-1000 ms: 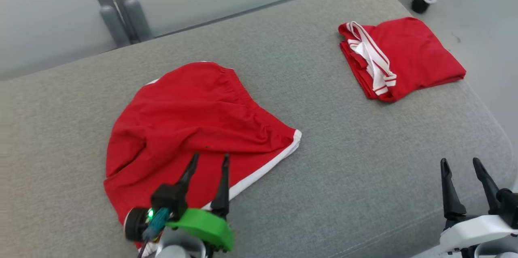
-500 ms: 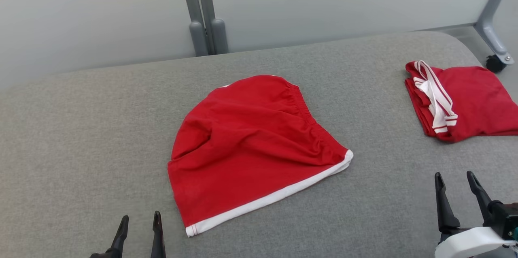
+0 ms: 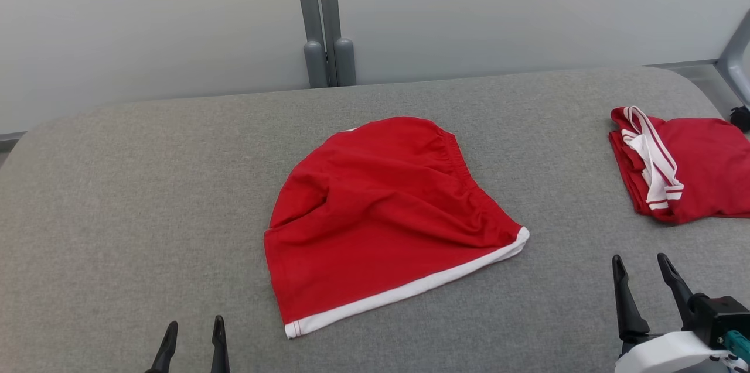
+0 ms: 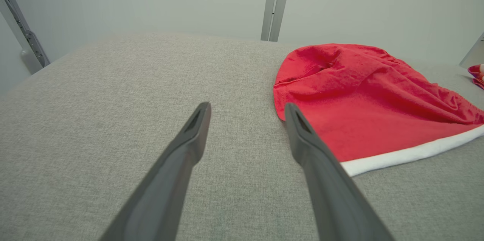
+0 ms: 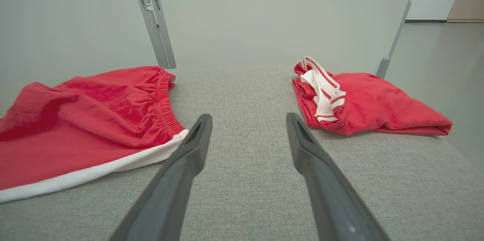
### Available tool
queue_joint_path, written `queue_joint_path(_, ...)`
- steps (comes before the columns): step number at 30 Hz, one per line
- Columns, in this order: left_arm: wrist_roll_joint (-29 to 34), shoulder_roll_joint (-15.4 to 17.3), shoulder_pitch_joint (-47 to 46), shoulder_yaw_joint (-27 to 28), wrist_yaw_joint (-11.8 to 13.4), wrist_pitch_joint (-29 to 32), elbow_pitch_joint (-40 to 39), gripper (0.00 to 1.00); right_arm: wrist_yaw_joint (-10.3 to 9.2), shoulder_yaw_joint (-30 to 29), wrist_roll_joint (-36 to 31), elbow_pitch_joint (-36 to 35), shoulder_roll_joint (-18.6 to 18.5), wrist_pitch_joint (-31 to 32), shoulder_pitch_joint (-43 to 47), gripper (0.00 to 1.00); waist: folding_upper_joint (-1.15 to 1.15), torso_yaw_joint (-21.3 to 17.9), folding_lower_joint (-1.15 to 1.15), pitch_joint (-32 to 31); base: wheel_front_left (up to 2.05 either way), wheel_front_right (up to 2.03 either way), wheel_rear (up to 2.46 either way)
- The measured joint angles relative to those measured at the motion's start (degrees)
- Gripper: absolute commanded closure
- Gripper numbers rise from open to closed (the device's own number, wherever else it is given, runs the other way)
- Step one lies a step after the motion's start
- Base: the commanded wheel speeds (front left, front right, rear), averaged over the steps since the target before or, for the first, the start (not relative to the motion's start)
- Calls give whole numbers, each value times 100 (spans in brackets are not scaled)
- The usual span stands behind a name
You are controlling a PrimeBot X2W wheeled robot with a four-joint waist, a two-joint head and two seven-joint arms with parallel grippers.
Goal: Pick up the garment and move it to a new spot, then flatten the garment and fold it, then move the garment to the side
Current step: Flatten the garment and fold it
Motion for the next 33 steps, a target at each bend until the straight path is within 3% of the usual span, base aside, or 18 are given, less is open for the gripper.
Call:
queue_joint_path(9, -19, -25, -13, -31, -77, 0, 87, 0, 0, 190, -41, -5, -37, 0, -2, 0, 0, 40, 0, -13, 0, 0, 0)
queue_joint_path(13, -73, -26, -92, -141, -27, 1, 54, 0, -1, 327, 378, -4, 38, 0, -181, 0, 0, 44, 0, 58, 0, 0, 0)
queue_joint_path(16, -172, -26, -283, -346, 74, -8, 66, 0, 1, 621, 538, 259, -196, 36, -680, 0, 0, 41, 0, 171, 0, 0, 0)
queue_joint_path(21, -419, -38, -714, -924, 282, 957, 354, 0, 0, 1276, 710, 833, -717, 989, -1714, 0, 0, 100, 0, 473, 0, 0, 0)
queue_joint_path(27, -764, -38, -830, -1449, 461, 1871, 220, 0, 2, 1981, 1015, 1524, -1076, 2035, -2334, 0, 0, 314, 0, 755, 0, 0, 0)
queue_joint_path(33, -1079, -40, -826, -1670, 522, 2157, 1, 0, 3, 2364, 1458, 1727, -1209, 2246, -2385, 0, 0, 556, 0, 910, 0, 0, 0)
